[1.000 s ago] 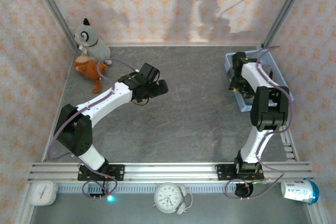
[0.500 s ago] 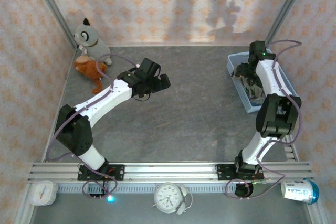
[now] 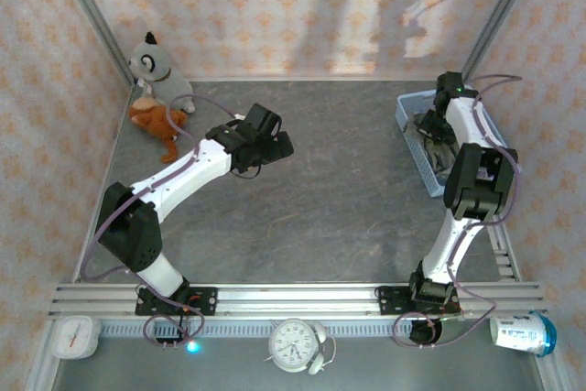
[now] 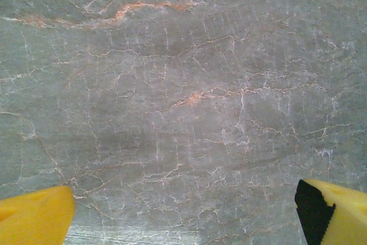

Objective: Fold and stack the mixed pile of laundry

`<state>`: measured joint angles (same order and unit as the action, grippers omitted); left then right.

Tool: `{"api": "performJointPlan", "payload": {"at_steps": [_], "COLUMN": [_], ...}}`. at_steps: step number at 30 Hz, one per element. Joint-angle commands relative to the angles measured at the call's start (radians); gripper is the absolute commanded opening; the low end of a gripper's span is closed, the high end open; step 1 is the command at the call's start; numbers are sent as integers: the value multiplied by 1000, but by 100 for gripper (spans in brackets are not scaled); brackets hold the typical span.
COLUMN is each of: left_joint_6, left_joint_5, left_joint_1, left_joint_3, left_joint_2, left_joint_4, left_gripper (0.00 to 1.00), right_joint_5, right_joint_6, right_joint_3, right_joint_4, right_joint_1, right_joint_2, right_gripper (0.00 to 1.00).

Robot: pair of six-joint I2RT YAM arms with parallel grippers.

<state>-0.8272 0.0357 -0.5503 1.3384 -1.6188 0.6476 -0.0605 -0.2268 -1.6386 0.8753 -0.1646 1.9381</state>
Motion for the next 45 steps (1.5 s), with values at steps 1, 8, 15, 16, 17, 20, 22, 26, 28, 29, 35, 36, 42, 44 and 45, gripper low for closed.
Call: {"api": "performJointPlan", "payload": {"at_steps": [1,8,15,16,17,20,22,26,28,29,35,36,42,44,45], "left_joint_6": [-5,71,99,110,119,150,165,189,189,189,221,228,214,200,193], "left_joint_5": [-52,-11,145,160,172,202,214,212,208,206,160,159,183,209,221], "left_joint_1": [-5,12,120,136,149,184,204,232,250,259,292,291,291,290,286], "left_joint_3": [31,111,170,182,194,230,236,213,180,163,63,42,-117,-177,-209], "left_joint_2": [18,-29,-60,-61,-61,-63,-54,-14,21,39,145,165,258,281,291], "left_joint_4": [44,45,21,21,24,41,44,43,35,31,64,66,56,37,26], "left_gripper": [100,100,100,100,100,100,100,100,100,100,100,100,100,100,100], "right_joint_5": [24,-19,-241,-259,-280,-331,-354,-394,-397,-385,-293,-290,-265,-232,-213], "right_joint_6": [8,17,-15,-25,-34,-77,-111,-194,-241,-258,-326,-324,-289,-269,-265], "right_joint_3": [-52,-96,-265,-301,-331,-414,-447,-392,-283,-217,76,64,-130,-121,-98], "right_joint_4": [30,59,140,156,167,185,169,76,-11,-58,-337,-346,-202,-173,-166], "right_joint_1": [-1,-1,17,33,46,117,178,295,348,368,449,452,477,490,495], "right_joint_2": [-116,-261,-377,-389,-398,-428,-453,-522,-560,-570,-439,-380,-127,-139,-161], "right_gripper": [0,0,0,0,0,0,0,0,0,0,8,17,66,73,75]}}
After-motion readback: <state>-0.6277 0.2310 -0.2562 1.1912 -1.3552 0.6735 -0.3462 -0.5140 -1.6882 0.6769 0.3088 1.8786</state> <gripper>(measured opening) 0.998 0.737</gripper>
